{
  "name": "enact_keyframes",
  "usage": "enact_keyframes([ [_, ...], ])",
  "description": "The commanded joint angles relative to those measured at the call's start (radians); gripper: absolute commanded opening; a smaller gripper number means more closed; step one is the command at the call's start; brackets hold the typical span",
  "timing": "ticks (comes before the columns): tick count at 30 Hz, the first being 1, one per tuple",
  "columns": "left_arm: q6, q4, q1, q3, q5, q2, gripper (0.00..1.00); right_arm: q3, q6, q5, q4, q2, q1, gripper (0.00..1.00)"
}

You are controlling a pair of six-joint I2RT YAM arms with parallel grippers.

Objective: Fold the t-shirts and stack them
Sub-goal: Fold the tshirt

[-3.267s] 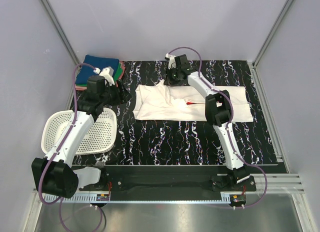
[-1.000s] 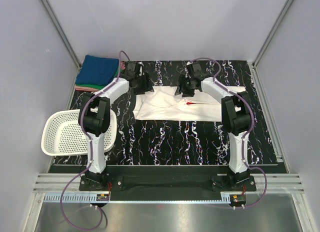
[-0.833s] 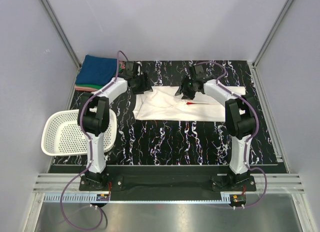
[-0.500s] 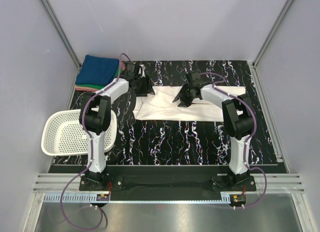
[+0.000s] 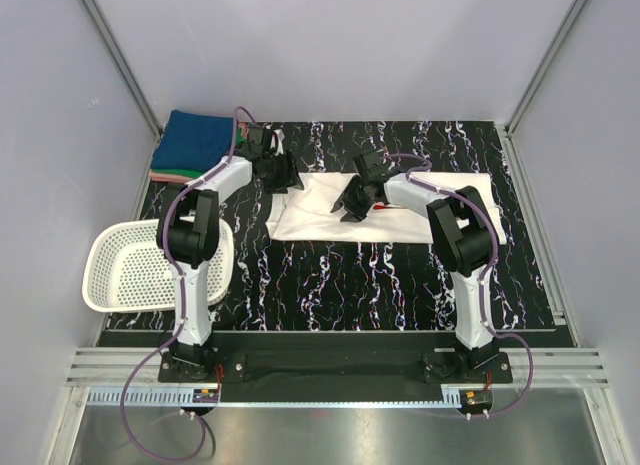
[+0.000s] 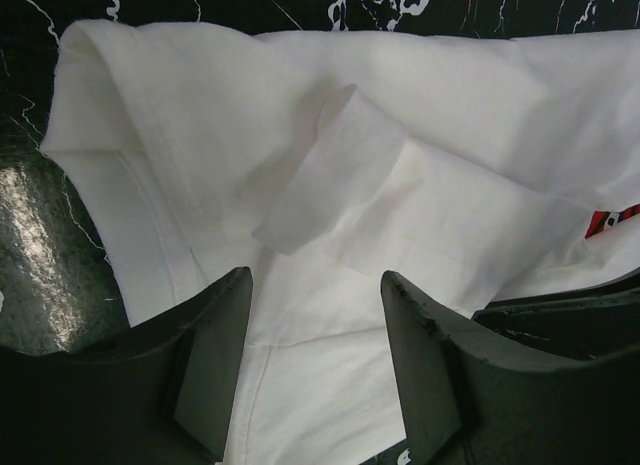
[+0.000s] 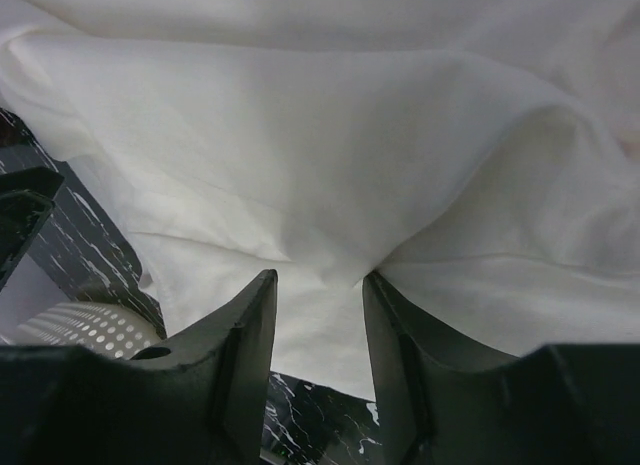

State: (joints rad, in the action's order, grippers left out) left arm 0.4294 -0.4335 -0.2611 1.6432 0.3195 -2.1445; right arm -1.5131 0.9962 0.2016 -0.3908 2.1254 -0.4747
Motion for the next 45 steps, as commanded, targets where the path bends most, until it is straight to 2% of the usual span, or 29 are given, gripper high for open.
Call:
enact_keyframes([
  [1,-0.023,0.022,0.006,0.026,0.032,-0.017,0.6,-0.041,0.024,-0.024,-0.01,0.005,-0.008,0.47],
  [7,-0.023,0.044,0.006,0.026,0.065,-0.029,0.6,-0.048,0.022,-0.048,-0.013,0.004,-0.01,0.45],
  [9,-0.021,0.059,0.006,0.021,0.079,-0.029,0.59,-0.053,0.019,-0.051,-0.013,0.005,-0.008,0.41],
  [14,-0.02,0.061,0.008,0.032,0.084,-0.032,0.56,-0.058,0.012,-0.05,-0.005,0.011,-0.01,0.22],
  [16,-0.021,0.052,0.008,0.04,0.087,-0.035,0.52,-0.062,-0.004,-0.054,-0.005,0.011,-0.01,0.11],
  [18,-0.023,0.049,0.011,0.041,0.09,-0.032,0.38,-0.064,-0.011,-0.06,-0.006,0.01,-0.008,0.01],
  [19,-0.021,0.042,0.013,0.044,0.092,-0.031,0.32,-0.064,-0.019,-0.064,-0.008,0.005,-0.007,0.0],
  [20,-0.021,0.038,0.014,0.046,0.092,-0.029,0.17,-0.064,-0.025,-0.065,-0.005,0.004,-0.008,0.0],
  [23,-0.012,0.03,0.017,0.058,0.108,-0.028,0.0,-0.062,-0.039,-0.065,0.003,-0.01,-0.008,0.0],
  [30,0.022,0.03,0.028,0.064,0.136,0.006,0.0,-0.052,-0.059,-0.077,0.01,-0.041,0.002,0.0],
  [33,0.006,-0.002,0.031,0.069,0.078,0.031,0.32,-0.029,-0.059,-0.079,0.024,-0.058,0.018,0.0],
  [35,-0.021,0.004,0.034,0.049,0.027,0.046,0.45,-0.027,-0.06,-0.073,0.027,-0.062,0.021,0.0],
  [39,-0.06,0.012,0.037,0.055,0.029,0.02,0.48,-0.025,-0.062,-0.06,0.038,-0.064,0.019,0.0],
  [45,-0.089,0.042,0.037,0.061,0.076,-0.032,0.48,-0.025,-0.062,-0.048,0.049,-0.059,0.019,0.0],
])
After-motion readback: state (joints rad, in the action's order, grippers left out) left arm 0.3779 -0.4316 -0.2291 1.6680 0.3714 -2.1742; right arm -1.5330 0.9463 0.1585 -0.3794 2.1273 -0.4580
